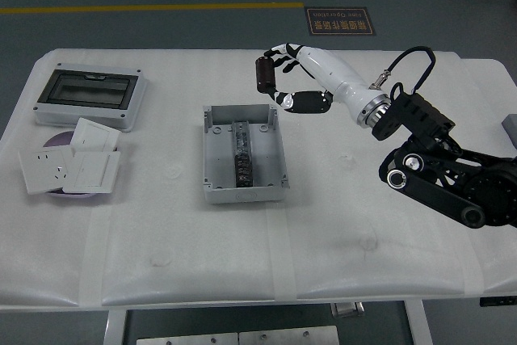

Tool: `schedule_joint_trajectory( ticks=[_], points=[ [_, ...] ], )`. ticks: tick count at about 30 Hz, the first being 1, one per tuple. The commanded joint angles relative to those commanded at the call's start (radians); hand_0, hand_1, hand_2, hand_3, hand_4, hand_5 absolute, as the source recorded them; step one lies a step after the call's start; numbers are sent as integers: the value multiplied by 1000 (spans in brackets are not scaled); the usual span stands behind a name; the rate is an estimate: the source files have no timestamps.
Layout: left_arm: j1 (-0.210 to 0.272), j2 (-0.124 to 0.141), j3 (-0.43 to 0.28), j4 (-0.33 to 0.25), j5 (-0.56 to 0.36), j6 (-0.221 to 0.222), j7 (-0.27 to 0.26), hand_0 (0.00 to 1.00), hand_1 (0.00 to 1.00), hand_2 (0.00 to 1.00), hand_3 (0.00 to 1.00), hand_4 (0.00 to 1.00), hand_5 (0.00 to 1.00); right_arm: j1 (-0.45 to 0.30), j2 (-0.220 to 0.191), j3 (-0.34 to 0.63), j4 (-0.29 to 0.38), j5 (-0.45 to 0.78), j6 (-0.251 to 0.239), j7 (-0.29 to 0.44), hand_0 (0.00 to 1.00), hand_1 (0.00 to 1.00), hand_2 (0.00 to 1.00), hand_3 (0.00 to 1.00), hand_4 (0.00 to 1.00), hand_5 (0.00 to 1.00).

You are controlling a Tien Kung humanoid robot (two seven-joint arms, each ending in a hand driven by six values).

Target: Pick up the battery,place it into the box

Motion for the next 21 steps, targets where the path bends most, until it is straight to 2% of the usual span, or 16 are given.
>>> schedule_joint_trajectory(
  ticks=[4,10,21],
  points=[
    [2,-2,1,0,-1,-1,1,696,685,596,626,633,398,-14,53,14,-29,18,1,7,798,663,722,750,581,318],
    [2,-6,5,0,-7,-1,0,696,685,595,626,634,397,-27,111,4,-78,33,-3,14,800,665,725,752,585,320],
    [-1,-12,25,0,-28,-1,-2,697,685,598,625,634,394,-29,182,-72,-193,48,-17,31,800,668,732,759,597,320]
  ],
)
